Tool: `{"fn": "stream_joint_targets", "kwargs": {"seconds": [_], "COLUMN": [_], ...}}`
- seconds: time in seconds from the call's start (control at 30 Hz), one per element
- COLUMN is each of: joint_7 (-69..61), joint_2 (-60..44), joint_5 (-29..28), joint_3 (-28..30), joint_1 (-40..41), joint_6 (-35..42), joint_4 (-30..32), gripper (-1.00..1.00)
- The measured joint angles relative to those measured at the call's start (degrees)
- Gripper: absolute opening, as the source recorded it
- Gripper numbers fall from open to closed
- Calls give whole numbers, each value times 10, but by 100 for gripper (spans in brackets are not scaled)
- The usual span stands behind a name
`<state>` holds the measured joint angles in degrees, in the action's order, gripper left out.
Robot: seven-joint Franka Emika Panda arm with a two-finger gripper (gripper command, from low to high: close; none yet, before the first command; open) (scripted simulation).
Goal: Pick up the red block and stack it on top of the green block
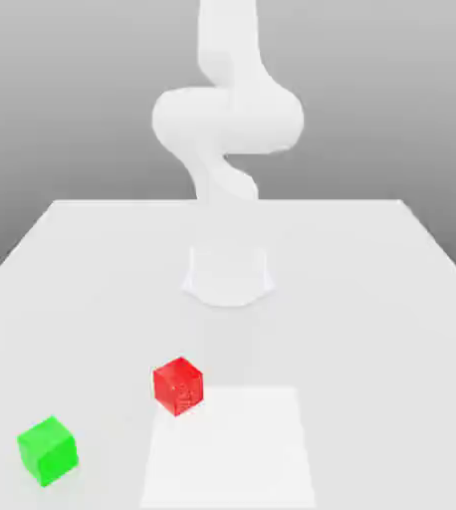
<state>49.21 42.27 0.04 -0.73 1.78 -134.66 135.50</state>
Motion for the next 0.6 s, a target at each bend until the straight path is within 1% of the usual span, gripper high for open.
{"fn": "stream_joint_targets", "kwargs": {"seconds": [0.47, 0.53, 0.6], "joint_7": [237, 274, 305], "joint_2": [-252, -302, -377], "joint_5": [6, 9, 5], "joint_3": [-35, -36, -31], "joint_1": [112, 126, 135], "joint_6": [-195, -232, -288], "joint_4": [251, 290, 310], "gripper": [0, 0, 0]}}
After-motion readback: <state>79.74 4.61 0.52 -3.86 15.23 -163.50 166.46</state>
